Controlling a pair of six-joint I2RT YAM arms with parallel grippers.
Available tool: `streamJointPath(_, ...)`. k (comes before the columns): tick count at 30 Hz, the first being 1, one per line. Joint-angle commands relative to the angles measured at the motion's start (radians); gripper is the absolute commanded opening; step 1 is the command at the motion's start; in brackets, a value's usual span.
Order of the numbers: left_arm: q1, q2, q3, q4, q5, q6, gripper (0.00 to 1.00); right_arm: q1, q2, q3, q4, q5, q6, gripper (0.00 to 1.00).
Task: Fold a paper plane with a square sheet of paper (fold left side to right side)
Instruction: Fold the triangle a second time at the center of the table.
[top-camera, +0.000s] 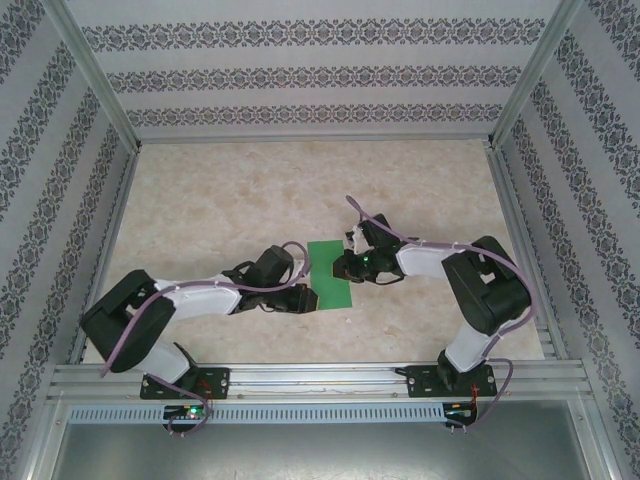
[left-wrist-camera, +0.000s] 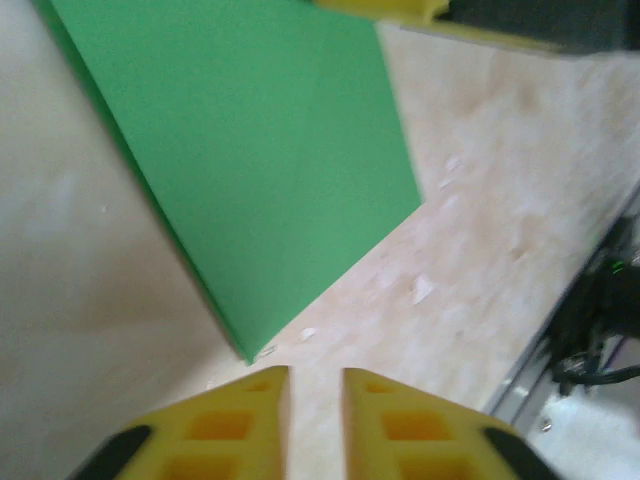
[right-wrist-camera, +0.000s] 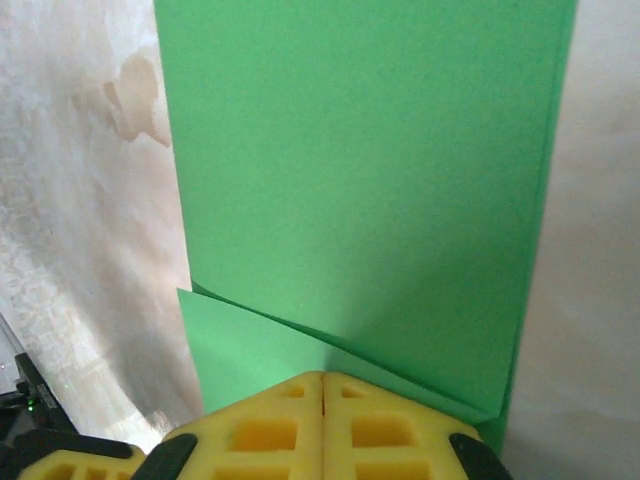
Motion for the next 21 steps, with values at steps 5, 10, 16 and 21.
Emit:
streamJointPath(5,0.104,-0.081,-0.005,-0.013,-0.073,0.011,0.40,-0.037,-0.201,-0.058,0.007,0.137,-0.035,0.50)
streamJointPath(10,0.140,-0.015,0.033,0.018,-0.035,0.038,0.43,-0.088,-0.293,-0.156,0.039,0.144,-0.030,0.66)
streamJointPath(16,0.144,0.114,0.095,0.054,-0.009,0.054,0.43,-0.119,-0.364,-0.238,0.070,0.116,-0.023,0.76)
streamJointPath(21,0.144,0.196,0.132,0.091,0.007,0.063,0.38,-0.124,-0.380,-0.269,0.070,0.091,-0.030,0.76)
